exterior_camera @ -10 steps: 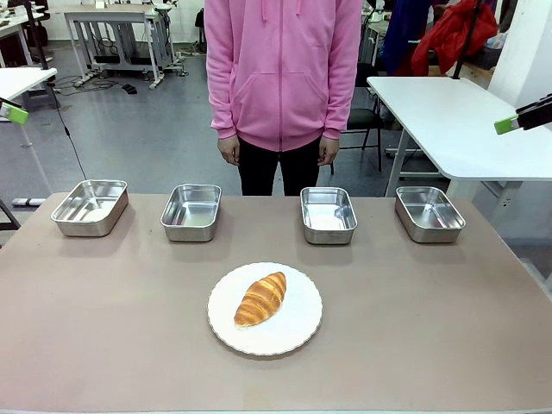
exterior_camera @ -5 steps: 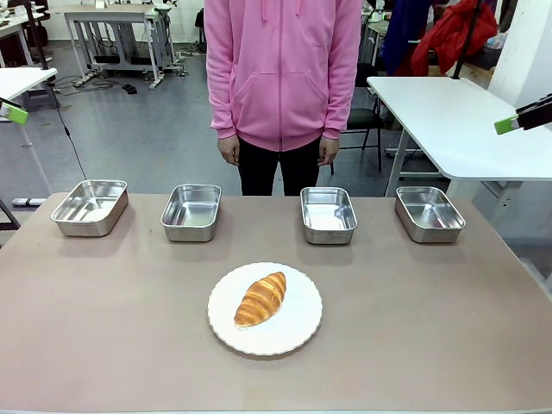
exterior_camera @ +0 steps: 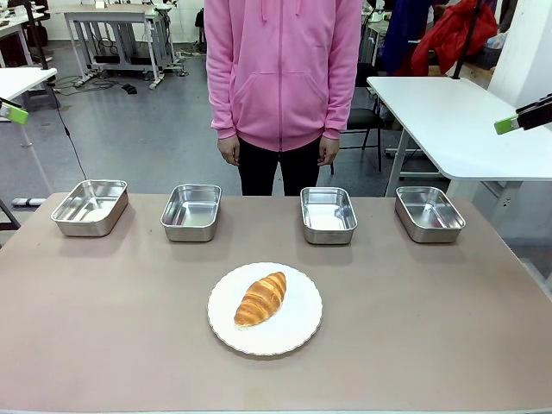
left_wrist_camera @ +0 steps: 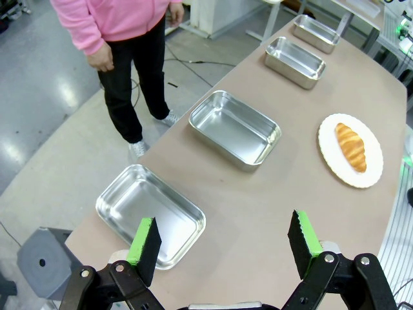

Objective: Place the bread in the container.
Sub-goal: Place the Butter Roll into the Airtight Container indicated by the human.

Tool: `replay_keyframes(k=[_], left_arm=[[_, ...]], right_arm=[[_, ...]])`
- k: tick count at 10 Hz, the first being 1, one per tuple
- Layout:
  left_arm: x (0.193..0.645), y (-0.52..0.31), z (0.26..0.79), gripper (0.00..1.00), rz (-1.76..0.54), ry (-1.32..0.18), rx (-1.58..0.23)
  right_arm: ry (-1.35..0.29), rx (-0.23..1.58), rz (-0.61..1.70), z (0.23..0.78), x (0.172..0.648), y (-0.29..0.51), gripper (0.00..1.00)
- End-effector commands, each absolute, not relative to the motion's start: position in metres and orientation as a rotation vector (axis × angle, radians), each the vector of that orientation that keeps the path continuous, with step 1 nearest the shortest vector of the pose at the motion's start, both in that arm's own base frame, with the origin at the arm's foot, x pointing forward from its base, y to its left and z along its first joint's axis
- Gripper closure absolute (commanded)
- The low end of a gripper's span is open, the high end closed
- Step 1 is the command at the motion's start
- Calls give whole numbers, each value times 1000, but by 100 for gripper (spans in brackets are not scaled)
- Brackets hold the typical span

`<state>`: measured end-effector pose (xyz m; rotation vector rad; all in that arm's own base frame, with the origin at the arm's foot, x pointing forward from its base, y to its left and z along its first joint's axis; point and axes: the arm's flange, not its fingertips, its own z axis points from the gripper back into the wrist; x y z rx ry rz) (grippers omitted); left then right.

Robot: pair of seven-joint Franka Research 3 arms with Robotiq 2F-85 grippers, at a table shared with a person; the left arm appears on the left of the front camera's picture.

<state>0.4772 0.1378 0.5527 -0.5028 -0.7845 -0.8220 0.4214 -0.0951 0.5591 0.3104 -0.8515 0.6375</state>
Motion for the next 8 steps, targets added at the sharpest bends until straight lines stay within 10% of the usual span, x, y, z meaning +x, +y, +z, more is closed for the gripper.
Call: replay_keyframes(k=[1, 8], left_arm=[[477, 138, 554, 0, -829, -787, -505], [477, 138, 554, 0, -829, -787, -505]], right_arm=[[-866, 327, 637, 559, 423, -95, 0], [-866, 327, 637, 559, 423, -95, 0]])
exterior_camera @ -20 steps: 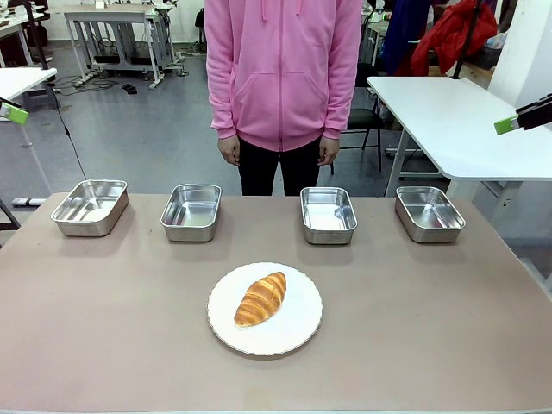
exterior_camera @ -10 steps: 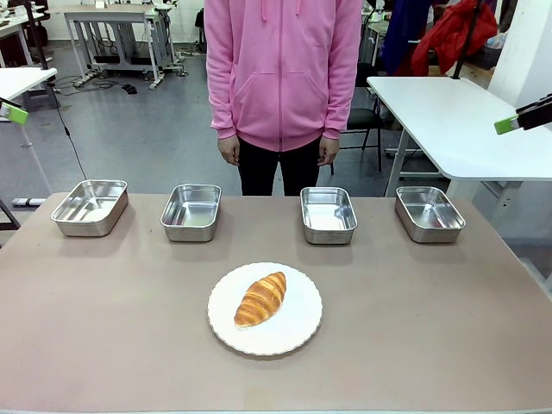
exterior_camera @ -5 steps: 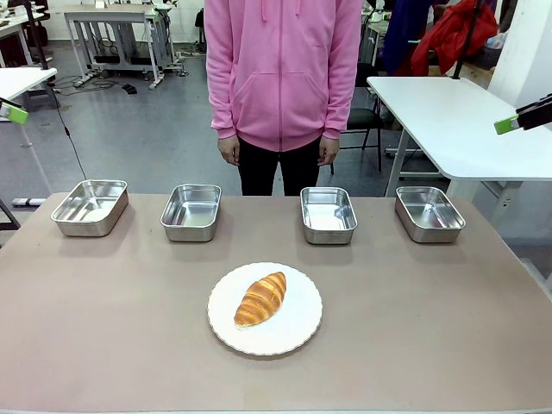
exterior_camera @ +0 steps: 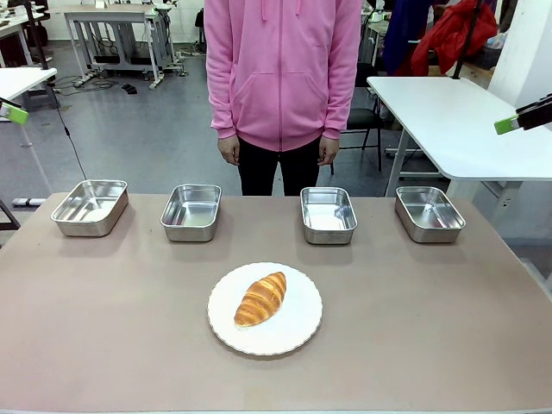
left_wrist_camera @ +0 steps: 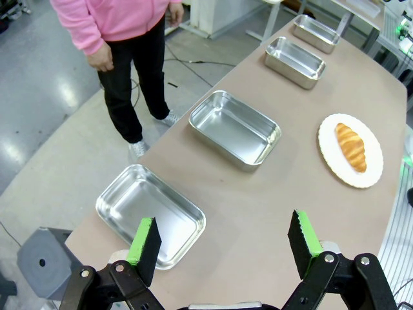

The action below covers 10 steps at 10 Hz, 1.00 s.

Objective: Place the bread in the container.
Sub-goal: Place the Butter Roll into the Airtight Container indicated by the human.

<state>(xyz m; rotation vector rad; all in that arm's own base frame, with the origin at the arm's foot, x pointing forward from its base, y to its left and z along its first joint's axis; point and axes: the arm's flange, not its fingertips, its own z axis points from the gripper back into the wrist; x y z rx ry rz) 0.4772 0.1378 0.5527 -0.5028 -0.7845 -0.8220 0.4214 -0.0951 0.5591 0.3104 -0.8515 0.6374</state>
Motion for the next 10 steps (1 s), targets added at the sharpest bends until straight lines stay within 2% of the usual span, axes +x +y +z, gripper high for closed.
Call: replay_keyframes(k=[1, 10], left_arm=[[477, 138, 554, 0, -829, -787, -505], [477, 138, 554, 0, -829, -787, -505]], right_arm=[[-866, 327, 637, 559, 423, -95, 0], [-866, 327, 637, 559, 423, -95, 0]])
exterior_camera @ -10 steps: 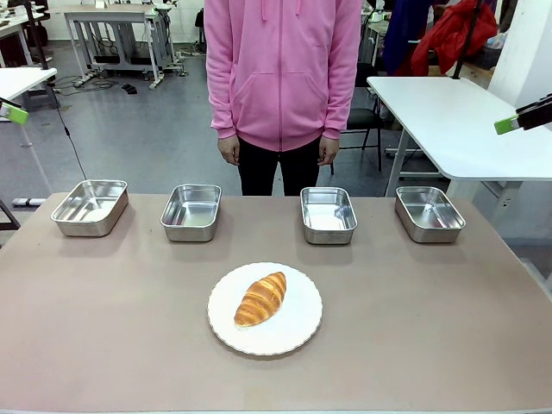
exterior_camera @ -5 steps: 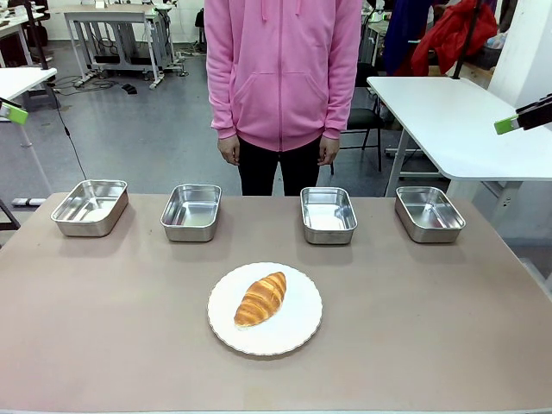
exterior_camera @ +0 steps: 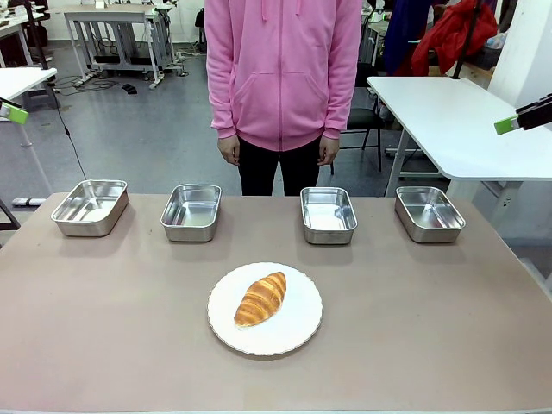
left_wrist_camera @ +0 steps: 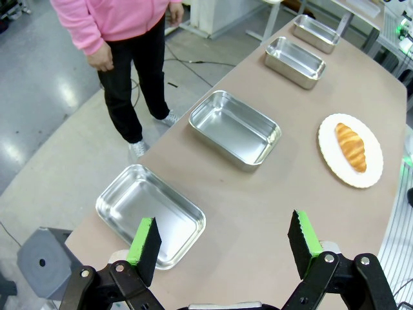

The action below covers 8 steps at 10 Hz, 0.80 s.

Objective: Place the bread in the container.
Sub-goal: Place the Butter Roll into the Airtight Container indicated by the human.

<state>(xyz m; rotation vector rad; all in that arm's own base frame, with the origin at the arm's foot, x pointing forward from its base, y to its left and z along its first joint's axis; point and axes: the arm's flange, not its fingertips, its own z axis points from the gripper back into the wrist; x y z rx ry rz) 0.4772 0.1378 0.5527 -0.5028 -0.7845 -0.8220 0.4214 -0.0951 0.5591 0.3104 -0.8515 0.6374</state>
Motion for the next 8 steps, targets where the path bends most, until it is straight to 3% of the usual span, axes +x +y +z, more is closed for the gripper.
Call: replay_keyframes(k=[1, 8], left_arm=[[477, 138, 554, 0, -829, -787, -505], [477, 138, 554, 0, -829, -787, -505]], right_arm=[[-866, 327, 637, 559, 423, -95, 0], [-866, 327, 637, 559, 423, -95, 0]])
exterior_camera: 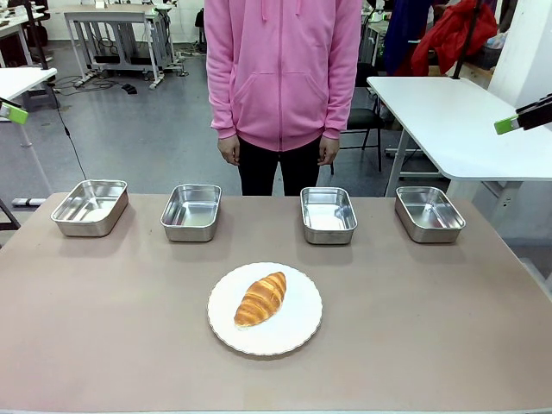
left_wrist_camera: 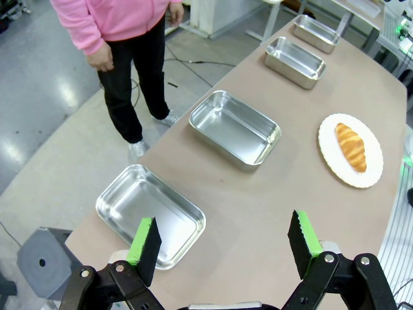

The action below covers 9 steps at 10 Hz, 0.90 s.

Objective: Place the bread in the container.
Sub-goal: Place the Butter Roll into the Airtight Container indicated by the human.

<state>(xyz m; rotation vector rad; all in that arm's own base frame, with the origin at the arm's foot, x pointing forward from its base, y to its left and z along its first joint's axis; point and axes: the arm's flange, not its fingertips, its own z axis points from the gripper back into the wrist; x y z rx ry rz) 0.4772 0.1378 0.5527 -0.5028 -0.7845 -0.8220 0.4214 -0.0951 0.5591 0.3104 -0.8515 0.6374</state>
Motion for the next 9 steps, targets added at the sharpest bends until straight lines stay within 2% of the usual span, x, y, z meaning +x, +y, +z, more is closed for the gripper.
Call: replay_keyframes(k=[1, 9], left_arm=[[477, 138, 554, 0, -829, -787, -505], [477, 138, 554, 0, -829, -787, -505]], right_arm=[[-866, 327, 637, 559, 423, -95, 0], [-866, 327, 637, 559, 423, -95, 0]])
